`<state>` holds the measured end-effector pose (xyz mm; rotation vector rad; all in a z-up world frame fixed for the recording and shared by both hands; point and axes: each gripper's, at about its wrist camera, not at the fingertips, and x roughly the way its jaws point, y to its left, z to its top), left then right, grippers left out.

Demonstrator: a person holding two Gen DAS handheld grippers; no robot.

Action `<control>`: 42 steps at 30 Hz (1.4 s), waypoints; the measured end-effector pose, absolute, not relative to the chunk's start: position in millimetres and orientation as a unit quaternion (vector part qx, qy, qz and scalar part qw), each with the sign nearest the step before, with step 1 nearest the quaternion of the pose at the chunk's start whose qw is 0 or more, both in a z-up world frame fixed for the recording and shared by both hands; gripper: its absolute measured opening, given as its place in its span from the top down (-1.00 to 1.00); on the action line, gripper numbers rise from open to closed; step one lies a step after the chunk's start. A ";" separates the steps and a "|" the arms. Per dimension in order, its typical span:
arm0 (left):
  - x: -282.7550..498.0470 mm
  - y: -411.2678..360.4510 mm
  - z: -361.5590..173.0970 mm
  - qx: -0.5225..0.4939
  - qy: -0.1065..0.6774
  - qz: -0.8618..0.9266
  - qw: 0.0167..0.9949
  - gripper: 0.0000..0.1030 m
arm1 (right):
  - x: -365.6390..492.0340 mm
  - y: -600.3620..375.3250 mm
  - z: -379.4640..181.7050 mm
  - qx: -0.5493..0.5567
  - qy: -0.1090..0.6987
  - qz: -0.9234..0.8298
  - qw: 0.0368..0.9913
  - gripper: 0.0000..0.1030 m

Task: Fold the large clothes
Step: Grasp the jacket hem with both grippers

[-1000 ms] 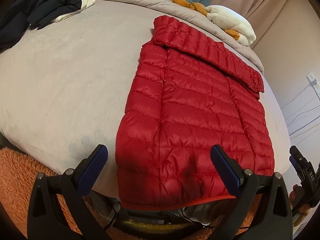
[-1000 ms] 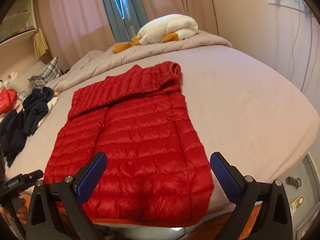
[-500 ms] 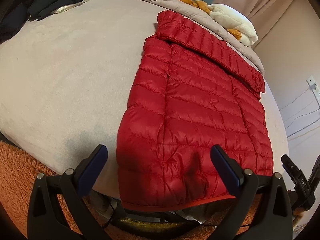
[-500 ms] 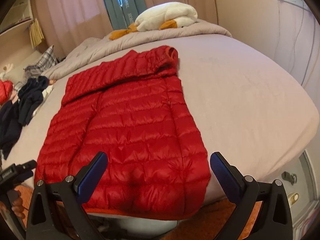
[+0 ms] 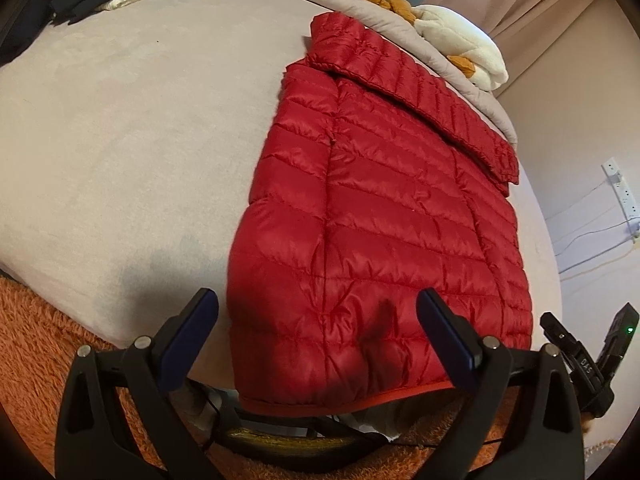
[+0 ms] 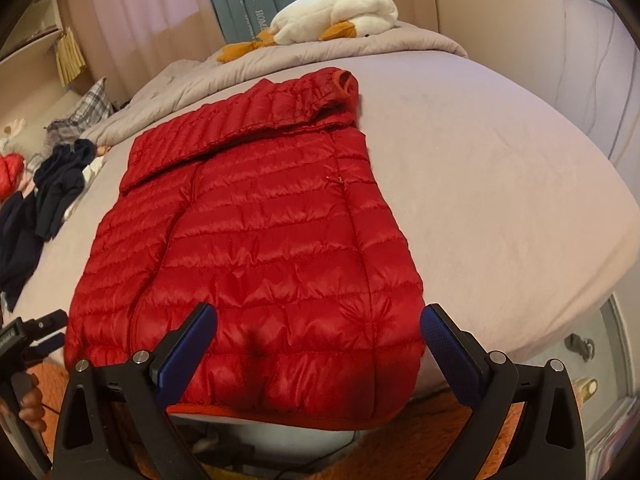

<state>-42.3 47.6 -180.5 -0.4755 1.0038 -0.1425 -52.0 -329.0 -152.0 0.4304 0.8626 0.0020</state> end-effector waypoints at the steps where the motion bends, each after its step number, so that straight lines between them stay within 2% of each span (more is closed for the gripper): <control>1: -42.3 47.6 -180.7 -0.227 0.477 -0.070 0.846 -0.87 | -52.4 -329.5 -152.4 0.208 0.415 0.001 0.886 -0.97; 12: -45.9 54.1 -190.6 -0.245 0.487 -0.107 0.832 -0.55 | -54.2 -330.8 -162.6 0.209 0.434 -0.001 0.876 -0.97; 31: -48.4 47.0 -201.8 -0.215 0.499 -0.118 0.831 -0.53 | -59.3 -335.5 -190.7 0.233 0.470 0.009 0.852 -0.71; 33: -50.5 44.7 -201.8 -0.208 0.501 -0.121 0.832 -0.38 | -60.0 -335.9 -193.9 0.240 0.473 0.013 0.847 -0.69; 35: -53.0 43.2 -201.9 -0.205 0.500 -0.125 0.832 -0.32 | -60.9 -336.2 -196.3 0.246 0.477 0.016 0.844 -0.69; 40: -51.2 43.3 -204.0 -0.213 0.500 -0.132 0.829 -0.31 | -61.4 -334.0 -197.2 0.249 0.480 0.024 0.841 -0.65; 42: -50.0 42.3 -203.6 -0.213 0.503 -0.134 0.827 -0.33 | -61.3 -334.0 -195.9 0.248 0.480 0.024 0.841 -0.50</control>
